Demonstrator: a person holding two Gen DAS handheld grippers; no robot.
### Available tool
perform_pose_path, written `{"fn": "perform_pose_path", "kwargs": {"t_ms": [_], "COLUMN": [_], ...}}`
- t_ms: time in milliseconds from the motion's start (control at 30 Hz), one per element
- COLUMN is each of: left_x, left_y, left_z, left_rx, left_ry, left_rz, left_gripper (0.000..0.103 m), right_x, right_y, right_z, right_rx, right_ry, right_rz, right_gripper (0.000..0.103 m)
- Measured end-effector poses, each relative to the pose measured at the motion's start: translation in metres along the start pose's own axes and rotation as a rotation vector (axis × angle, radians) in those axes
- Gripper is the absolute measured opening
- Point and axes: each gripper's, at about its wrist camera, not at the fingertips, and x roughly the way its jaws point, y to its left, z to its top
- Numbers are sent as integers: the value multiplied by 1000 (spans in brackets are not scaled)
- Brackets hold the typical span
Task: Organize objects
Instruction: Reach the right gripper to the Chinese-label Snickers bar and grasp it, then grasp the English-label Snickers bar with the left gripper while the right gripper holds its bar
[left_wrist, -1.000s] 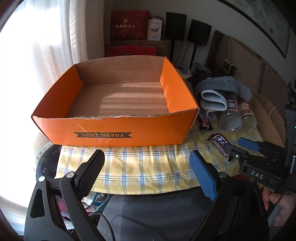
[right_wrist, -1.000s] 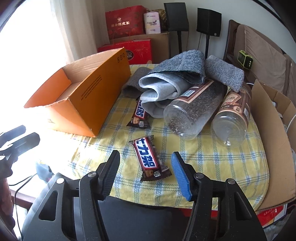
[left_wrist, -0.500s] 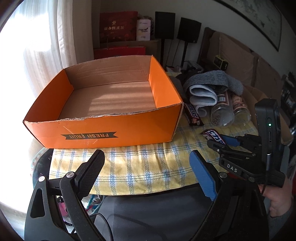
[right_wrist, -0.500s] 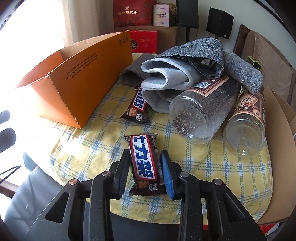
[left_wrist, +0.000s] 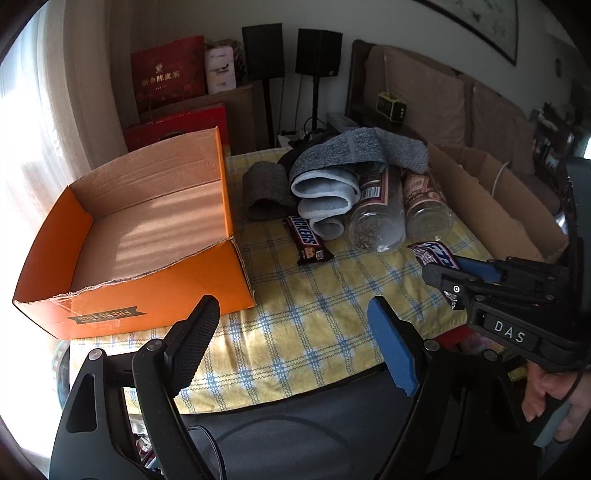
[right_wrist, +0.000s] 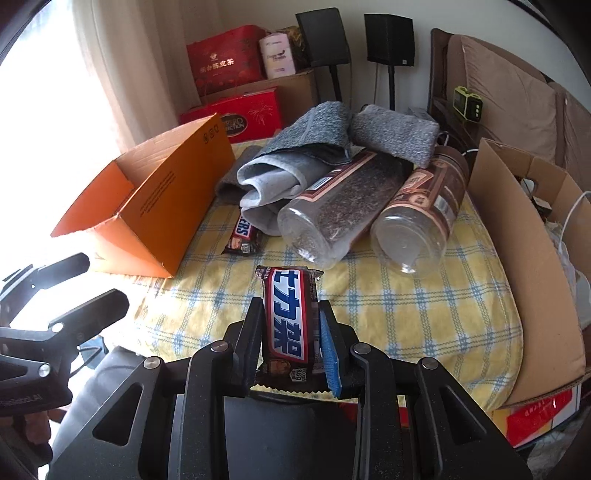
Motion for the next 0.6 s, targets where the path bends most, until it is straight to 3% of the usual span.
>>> {"fn": "perform_pose_path", "kwargs": {"t_ms": [233,400,533,600], "left_x": [28,58,76,85], "left_y": [-33,-43,-46,-47], "left_z": [24,37,41,41], "left_rx": [3,-16,-38,-46], "left_ry": [41,44,56,71], "left_rz": [16,168,201,200], "left_gripper": [72,72,70,57], "right_x": [-39,-49,-52,-52], "right_y": [-33,-50,-54,-55], "right_z": [4,1,-4,-4], "right_rx": [87,130,140,144], "right_ry": [-63,-69,-70,-69], "right_rz": [-47,-71,-73,-71], "right_gripper": [29,29,29,29]}}
